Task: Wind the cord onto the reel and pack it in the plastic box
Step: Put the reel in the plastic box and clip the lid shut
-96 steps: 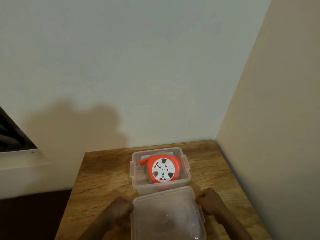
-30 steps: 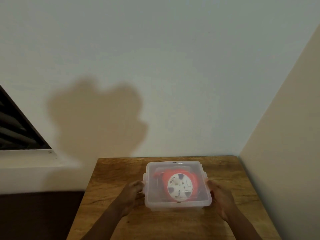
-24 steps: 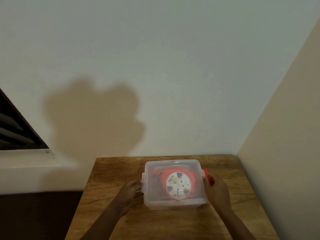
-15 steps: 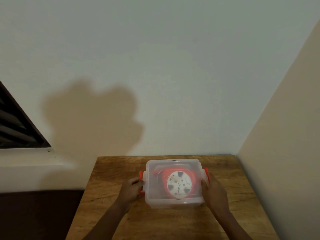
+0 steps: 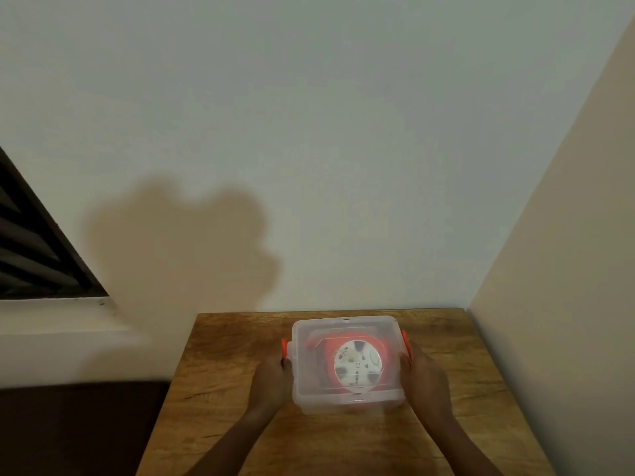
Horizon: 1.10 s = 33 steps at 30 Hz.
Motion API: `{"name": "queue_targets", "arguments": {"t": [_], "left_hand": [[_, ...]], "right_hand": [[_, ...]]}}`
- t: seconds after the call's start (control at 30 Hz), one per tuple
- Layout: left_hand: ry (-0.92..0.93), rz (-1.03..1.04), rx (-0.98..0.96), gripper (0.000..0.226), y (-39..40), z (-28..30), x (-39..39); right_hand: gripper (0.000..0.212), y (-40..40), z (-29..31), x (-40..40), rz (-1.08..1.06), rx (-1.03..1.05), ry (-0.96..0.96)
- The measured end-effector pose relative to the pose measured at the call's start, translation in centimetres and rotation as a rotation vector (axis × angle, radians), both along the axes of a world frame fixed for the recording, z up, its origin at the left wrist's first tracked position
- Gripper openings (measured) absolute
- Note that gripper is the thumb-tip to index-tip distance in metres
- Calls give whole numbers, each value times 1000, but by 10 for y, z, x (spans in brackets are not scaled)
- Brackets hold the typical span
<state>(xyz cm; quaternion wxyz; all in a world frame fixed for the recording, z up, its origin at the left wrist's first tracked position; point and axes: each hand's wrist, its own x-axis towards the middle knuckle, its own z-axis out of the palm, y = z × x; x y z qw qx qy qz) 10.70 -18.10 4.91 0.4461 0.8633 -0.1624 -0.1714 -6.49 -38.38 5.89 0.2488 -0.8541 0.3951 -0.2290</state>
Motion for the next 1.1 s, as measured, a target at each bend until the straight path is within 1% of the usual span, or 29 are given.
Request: {"name": "queue_targets", "arguments": {"t": [0.07,0.13,0.17,0.33,0.47,0.6,0.7,0.77,0.8,0.9,0.97,1.03,1.1], "left_hand": [[0,-27,-13,22,-2,5,-4],[-3,-41,7,38,-4,7,-9],[-17,-32,31,41,-4,8,-11],[-86,43,81,32,-7,5,-20],[-192,67,113,41,-12,6,-22],[-239,77,130,44,-15,6,-21],[-313,33,200,32,-16,6,-23],[-377,-6,241,30,-16,6,-25],[-381,-15,232,30,-15,6,-25],[-356,-32,212,32,-11,7,-24],[-285,-9,165,39,-9,8,-22],[-158,-13,111,46,-10,6,-21],[25,-20,81,45,-10,2,-23]], "right_hand": [[26,0,-1,0,-18,11,3],[24,-1,-1,1,-31,18,4],[23,-1,-2,1,-30,17,4],[22,2,-5,0,-31,29,-44],[25,1,-8,-4,-17,26,-62],[29,0,-11,-7,-5,12,-45],[29,1,-11,-9,-12,23,-41],[25,2,-11,-10,-8,28,-48],[24,2,-10,-10,-11,35,-49],[22,2,-8,-11,-26,88,-63],[24,0,-10,-11,-34,158,-73],[27,-1,-13,-12,-48,275,-67],[27,0,-18,-16,-45,413,-86]]}}
